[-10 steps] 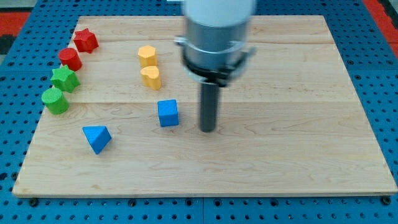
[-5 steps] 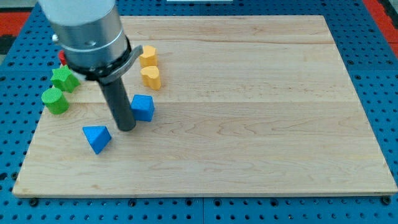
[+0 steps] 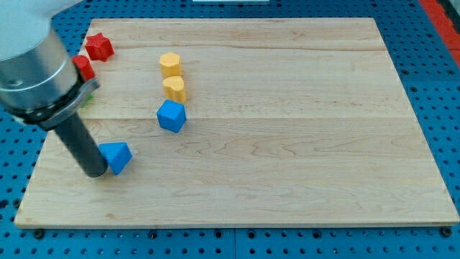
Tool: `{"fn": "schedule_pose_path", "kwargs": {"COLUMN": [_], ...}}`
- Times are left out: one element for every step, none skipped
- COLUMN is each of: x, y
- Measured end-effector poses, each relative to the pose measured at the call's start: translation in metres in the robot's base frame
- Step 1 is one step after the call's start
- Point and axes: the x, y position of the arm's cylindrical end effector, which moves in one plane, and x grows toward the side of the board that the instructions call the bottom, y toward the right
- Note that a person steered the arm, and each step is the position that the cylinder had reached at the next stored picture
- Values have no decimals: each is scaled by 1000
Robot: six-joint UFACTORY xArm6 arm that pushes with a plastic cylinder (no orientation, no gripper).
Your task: Keep the yellow blocks and blue block in a line
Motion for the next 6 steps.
{"fn": "schedule_pose_path", "kwargs": {"x": [-4, 6, 10, 46, -18, -43], "y": [65, 85, 92, -4, -44, 5]}}
